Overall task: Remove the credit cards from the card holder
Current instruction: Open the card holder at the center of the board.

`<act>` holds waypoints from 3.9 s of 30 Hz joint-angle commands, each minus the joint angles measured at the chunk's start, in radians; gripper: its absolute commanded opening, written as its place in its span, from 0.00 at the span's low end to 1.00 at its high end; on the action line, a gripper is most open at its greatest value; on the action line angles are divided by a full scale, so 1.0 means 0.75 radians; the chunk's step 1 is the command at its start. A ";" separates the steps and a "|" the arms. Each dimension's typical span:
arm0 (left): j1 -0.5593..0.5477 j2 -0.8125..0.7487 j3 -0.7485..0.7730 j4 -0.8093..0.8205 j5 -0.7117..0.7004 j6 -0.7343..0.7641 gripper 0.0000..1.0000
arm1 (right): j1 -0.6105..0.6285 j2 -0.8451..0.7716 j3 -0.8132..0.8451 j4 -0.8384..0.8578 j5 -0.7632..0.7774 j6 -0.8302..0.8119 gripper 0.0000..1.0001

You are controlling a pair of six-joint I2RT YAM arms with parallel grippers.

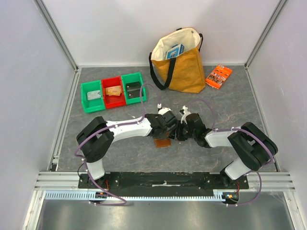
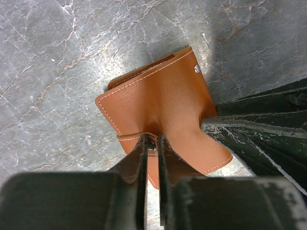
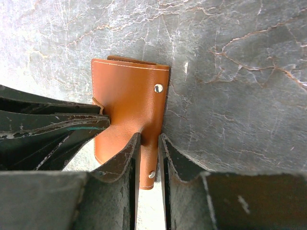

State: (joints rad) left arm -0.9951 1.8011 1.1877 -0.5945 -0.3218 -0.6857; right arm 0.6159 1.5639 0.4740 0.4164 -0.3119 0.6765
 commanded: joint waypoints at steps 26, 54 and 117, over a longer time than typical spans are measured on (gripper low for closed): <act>0.163 -0.542 -0.722 0.459 0.071 -0.350 0.02 | 0.103 -0.128 0.214 -0.551 0.248 -0.356 0.60; 0.206 -0.616 -1.003 0.823 0.218 -0.511 0.02 | 0.660 0.220 0.775 -1.077 1.074 -0.401 0.98; 0.298 -0.680 -0.455 0.437 0.613 -0.131 0.44 | 0.312 -0.030 0.421 -0.823 0.856 -0.487 0.63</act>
State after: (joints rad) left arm -0.7349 1.1988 0.8196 -0.2970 0.0200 -0.8337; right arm 0.8478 1.5700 0.7967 -0.2100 0.3492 0.3054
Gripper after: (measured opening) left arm 0.476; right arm 0.627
